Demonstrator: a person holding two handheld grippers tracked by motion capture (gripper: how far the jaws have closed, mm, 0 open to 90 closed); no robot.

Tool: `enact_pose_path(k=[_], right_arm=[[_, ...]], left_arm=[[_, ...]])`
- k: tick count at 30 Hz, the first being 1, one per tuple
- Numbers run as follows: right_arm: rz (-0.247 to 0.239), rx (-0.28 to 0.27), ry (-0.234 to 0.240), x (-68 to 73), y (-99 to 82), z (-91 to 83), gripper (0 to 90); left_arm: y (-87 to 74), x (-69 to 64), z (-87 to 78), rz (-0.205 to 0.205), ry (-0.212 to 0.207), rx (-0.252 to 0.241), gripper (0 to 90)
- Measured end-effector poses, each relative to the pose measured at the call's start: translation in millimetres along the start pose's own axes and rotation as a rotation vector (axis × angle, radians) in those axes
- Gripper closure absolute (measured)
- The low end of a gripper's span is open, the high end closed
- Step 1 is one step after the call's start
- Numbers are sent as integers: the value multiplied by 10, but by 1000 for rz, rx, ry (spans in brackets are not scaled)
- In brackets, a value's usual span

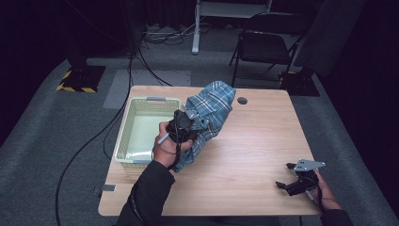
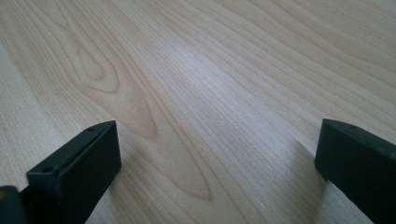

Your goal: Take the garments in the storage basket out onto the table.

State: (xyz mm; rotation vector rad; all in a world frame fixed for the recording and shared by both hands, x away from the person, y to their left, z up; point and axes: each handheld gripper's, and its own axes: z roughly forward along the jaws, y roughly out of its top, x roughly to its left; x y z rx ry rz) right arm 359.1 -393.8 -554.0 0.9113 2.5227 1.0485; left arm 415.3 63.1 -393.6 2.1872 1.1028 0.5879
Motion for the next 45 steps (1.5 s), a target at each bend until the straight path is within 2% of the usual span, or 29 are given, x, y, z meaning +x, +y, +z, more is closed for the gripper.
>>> enact_pose_path(k=[16, 21, 23, 30, 34, 45], right_arm=[[0, 0, 0, 0, 0, 0, 3], [0, 0, 0, 0, 0, 0, 3], [-1, 0, 0, 0, 0, 0, 3], [-1, 0, 0, -1, 0, 0, 3], [-1, 0, 0, -1, 0, 0, 3], [-1, 1, 0, 0, 0, 0, 3]], left_arm=[[59, -199, 145, 34, -37, 24, 534], [64, -261, 179, 50, -28, 31, 534], [66, -280, 190, 53, -38, 33, 534], [81, -357, 266, 52, -23, 58, 532], [80, -407, 334, 47, -45, 74, 532], [18, -485, 525, 34, -66, 113, 530]])
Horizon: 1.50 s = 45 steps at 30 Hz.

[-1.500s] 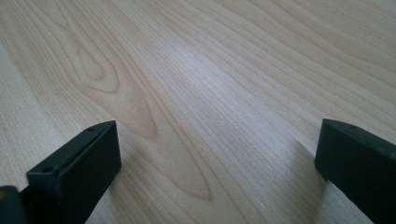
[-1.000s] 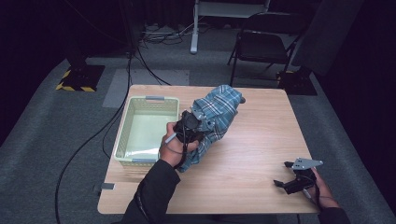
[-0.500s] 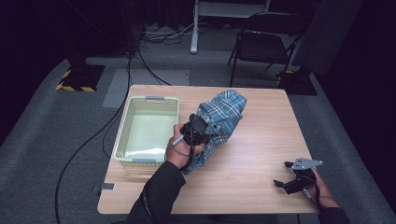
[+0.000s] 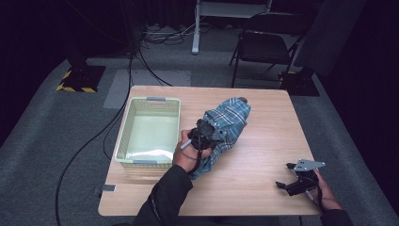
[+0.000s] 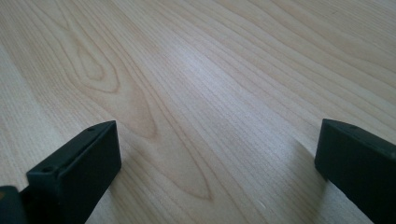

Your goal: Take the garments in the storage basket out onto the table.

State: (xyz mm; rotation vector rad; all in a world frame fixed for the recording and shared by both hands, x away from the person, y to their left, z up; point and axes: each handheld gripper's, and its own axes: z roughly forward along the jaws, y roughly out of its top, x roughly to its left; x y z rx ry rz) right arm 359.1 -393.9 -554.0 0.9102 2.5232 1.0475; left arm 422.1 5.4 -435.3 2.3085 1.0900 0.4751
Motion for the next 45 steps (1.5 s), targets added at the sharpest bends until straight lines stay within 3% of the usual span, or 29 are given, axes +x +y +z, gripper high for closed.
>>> enact_pose_path(k=[15, 36, 45], right_arm=[[0, 0, 0, 0, 0, 0, 3], [0, 0, 1, 0, 0, 0, 3], [0, 0, 1, 0, 0, 0, 3]], left_arm=[[-60, -44, 164, -26, -31, 25, 525], [-201, -153, 425, -41, -107, 43, 508], [-202, -185, 461, -32, -102, 48, 481]])
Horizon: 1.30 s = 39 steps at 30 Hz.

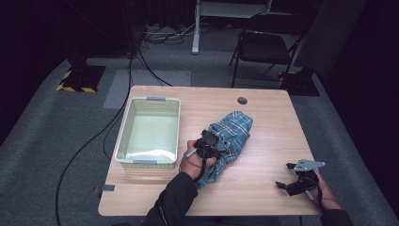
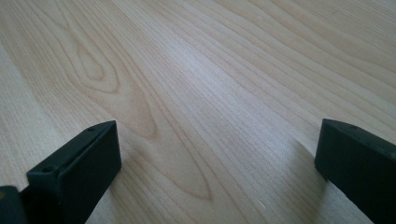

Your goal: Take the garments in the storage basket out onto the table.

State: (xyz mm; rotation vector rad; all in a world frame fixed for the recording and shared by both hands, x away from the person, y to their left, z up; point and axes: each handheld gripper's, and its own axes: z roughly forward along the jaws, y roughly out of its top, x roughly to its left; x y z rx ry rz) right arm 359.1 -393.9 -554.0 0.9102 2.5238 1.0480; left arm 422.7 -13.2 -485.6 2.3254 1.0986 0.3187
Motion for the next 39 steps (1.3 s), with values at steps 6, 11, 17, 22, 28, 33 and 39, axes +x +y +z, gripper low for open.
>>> enact_pose_path(k=[6, 11, 17, 22, 28, 33, 39], right_arm=[[0, 0, 0, 0, 0, 0, 3], [0, 0, 0, 0, 0, 0, 3], [0, 0, -1, 1, 0, 0, 3], [0, 0, -1, 0, 0, 0, 3], [0, 0, -1, 0, 0, 0, 3], [0, 0, -1, 1, 0, 0, 3], [0, 0, -1, 1, 0, 0, 3]], left_arm=[[7, -8, 20, -2, -4, 7, 425], [12, -27, 26, -4, -15, 10, 362], [16, -40, 48, 5, -21, 22, 267], [27, -72, 68, 25, -25, 42, 188], [26, -103, 77, 42, -31, 52, 85], [22, -125, 70, 61, -31, 56, 61], [10, -132, 58, 83, -28, 66, 62]])
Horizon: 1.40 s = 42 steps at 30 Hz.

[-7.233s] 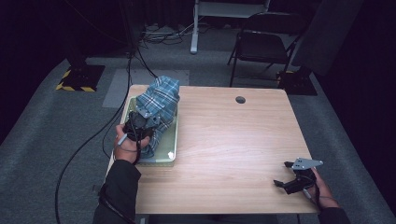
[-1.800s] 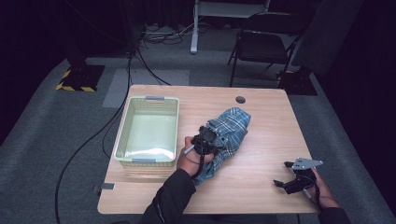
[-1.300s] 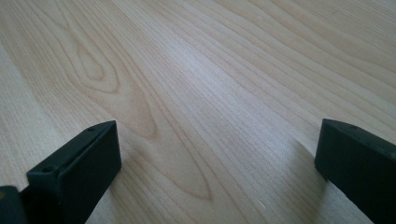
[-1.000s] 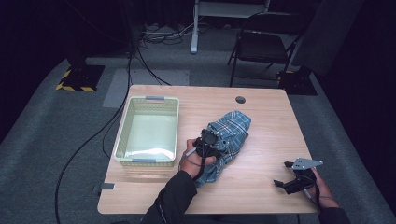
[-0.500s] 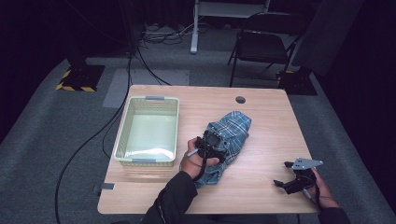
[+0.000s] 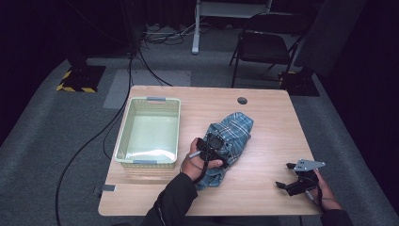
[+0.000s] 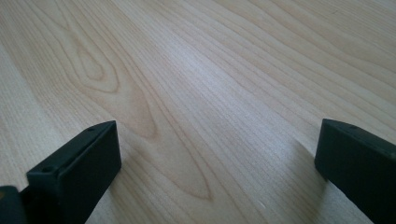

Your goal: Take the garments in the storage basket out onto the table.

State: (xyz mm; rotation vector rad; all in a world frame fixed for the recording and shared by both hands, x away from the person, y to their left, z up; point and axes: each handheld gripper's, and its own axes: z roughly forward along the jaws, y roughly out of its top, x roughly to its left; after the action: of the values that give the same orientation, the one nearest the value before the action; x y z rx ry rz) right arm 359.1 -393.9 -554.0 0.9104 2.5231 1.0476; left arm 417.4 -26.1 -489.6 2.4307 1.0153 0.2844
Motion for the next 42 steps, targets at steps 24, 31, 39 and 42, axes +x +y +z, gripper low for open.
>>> enact_pose_path(k=[24, 31, 39, 42], right_arm=[[0, 0, 0, 0, 0, 0, 4], [0, 0, 0, 0, 0, 0, 4], [0, 0, 0, 0, 0, 0, 3], [0, 0, 0, 0, 0, 0, 3]], left_arm=[[-12, -83, -163, 105, 30, 13, 69], [-36, -96, -253, 165, 51, 24, 69], [-67, -147, -356, 220, 73, 4, 69], [-84, -164, -390, 240, 78, 6, 69]])
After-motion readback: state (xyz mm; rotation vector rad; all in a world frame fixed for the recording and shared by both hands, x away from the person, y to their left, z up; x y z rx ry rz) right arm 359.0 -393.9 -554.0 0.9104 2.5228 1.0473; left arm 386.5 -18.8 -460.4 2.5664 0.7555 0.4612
